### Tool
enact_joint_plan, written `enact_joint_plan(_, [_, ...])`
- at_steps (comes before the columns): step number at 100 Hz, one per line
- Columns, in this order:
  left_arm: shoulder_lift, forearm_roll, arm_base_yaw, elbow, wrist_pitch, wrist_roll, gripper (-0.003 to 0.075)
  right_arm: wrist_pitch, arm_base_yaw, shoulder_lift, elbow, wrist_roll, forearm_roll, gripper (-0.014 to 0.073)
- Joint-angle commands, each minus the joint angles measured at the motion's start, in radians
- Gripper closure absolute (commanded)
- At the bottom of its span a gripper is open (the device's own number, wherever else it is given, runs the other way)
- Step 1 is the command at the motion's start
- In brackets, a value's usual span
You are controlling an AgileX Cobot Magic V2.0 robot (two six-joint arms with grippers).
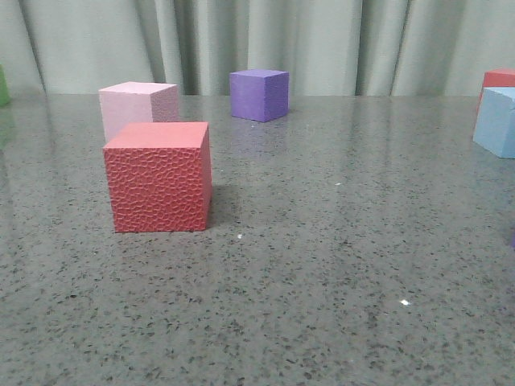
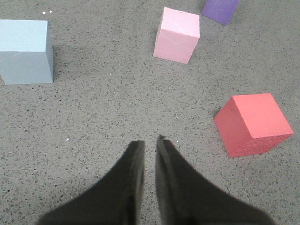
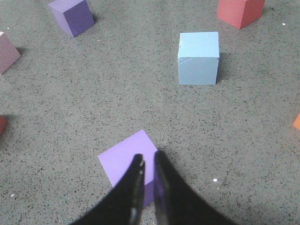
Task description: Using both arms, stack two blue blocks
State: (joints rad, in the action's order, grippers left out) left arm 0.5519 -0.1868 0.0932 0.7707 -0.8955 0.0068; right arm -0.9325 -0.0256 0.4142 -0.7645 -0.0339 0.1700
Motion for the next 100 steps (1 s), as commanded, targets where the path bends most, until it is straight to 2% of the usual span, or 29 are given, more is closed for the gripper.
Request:
enact_joint_plan(1, [0.008,-0.023,-0.002,0.034,0.060,-0.007,0.0446,0.059,0.002,0.016,-0.034,0.003,0.013,0.0342])
enact_joint_plan(12, [0.008,-0.023,-0.002,0.034,0.060,0.002,0.0186,0.059,0.002,0.016,-0.034,0.003,0.013,0.0092])
enact_joint_plan(13, [0.008,-0.023,-0.002,0.034,0.060,0.002,0.0186,0.059,0.002,0.016,-0.034,0.003,0.013,0.0063])
enact_joint_plan(16, [0.008,-0.023,-0.002,0.034,0.060,0.002,0.0110,0.059,0.002,0.016,-0.034,0.003,0.013,0.0022])
enact_joint_plan(23, [0.008,-0.019,-0.002,0.034,0.060,0.002,0.0003,0.059,0.002,0.016,-0.034,0.003,0.012,-0.0076])
enact_joint_plan(39, [0.008,-0.004,-0.002,0.034,0.058,0.002,0.0058,0.061,0.002,0.016,-0.034,0.003,0.012,-0.0052])
enact_joint_plan(80, [0.008,-0.004,-0.002,0.034,0.049,0.002,0.0059,0.068,0.002,0.021,-0.034,0.001,0.013,-0.0052])
enact_joint_plan(100, [0.008,-0.004,-0.002,0.034,0.048,0.002,0.0059,0.108,0.003,0.104,-0.037,-0.032,0.005,-0.0052])
